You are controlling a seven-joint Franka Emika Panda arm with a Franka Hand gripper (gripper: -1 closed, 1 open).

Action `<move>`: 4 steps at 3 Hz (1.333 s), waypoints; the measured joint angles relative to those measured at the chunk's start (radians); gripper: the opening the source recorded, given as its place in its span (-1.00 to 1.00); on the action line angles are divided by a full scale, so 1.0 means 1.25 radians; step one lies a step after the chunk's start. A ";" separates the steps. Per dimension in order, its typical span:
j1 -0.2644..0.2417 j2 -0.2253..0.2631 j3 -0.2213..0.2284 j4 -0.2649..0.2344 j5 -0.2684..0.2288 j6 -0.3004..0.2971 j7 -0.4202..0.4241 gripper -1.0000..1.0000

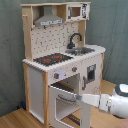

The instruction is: Play with the kitchen

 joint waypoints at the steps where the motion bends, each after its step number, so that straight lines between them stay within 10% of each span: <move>1: -0.043 -0.004 0.020 0.058 0.000 0.010 0.062 1.00; 4: -0.178 -0.016 0.065 0.159 -0.001 0.005 0.255 1.00</move>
